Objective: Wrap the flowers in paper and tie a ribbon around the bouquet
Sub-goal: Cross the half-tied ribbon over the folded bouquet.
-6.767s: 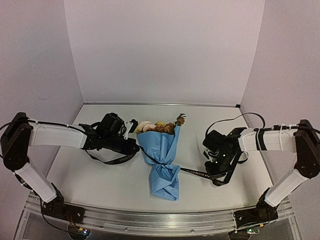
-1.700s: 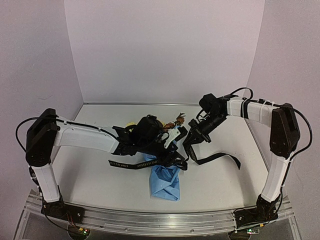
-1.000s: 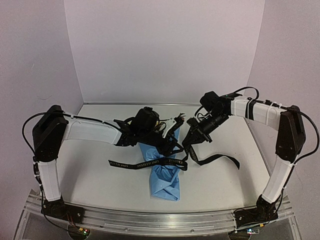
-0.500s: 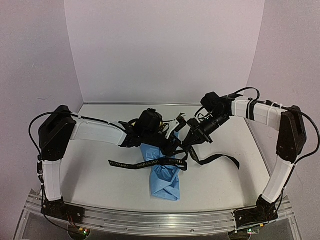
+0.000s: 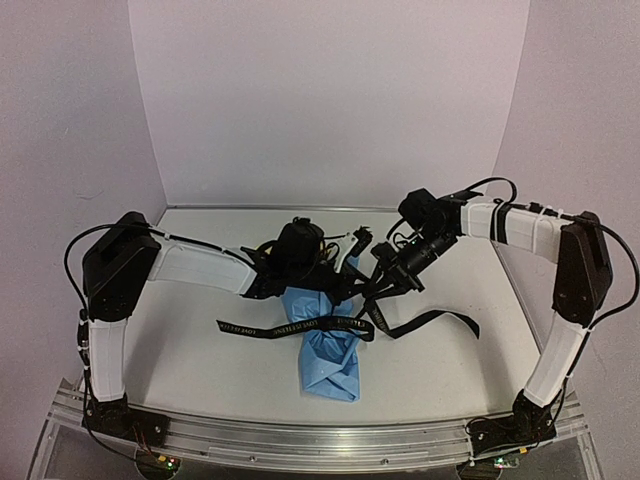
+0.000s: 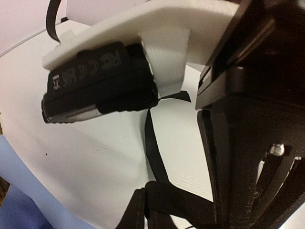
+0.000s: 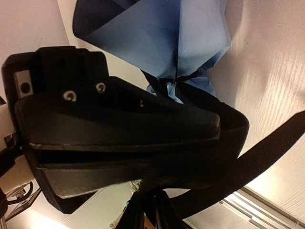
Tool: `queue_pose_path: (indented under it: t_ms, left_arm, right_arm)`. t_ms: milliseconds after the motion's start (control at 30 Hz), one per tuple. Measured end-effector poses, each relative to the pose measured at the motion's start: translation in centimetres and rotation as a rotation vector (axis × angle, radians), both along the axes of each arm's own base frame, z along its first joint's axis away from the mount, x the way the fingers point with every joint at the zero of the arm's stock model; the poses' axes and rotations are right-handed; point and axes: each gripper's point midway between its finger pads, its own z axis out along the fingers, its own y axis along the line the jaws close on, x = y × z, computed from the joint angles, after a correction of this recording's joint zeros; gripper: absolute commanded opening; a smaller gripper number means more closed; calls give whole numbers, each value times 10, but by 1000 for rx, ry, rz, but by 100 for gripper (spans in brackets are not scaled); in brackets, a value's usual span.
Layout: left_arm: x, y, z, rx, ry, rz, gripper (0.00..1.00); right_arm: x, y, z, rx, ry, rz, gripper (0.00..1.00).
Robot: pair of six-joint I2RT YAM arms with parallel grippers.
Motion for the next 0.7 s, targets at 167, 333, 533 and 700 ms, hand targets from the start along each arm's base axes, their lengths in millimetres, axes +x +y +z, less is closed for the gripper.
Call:
queue_pose_path:
  t_ms: [167,333,533,700]
  left_arm:
    - [1,8,-14,7,18,44,0]
    - [0,23,-24,30,34,94,0]
    - [-4,35,0,3,5,115,0]
    - [-8,41,16,-13,-33,105,0]
  right_arm:
    - [-9,-2,-10,-17,16,17,22]
    - [-21,-6,-16,-34,-9,49,25]
    - [-37,-4,-3,-6,-67,97,26]
    - [-49,2,-4,4,-88,144,26]
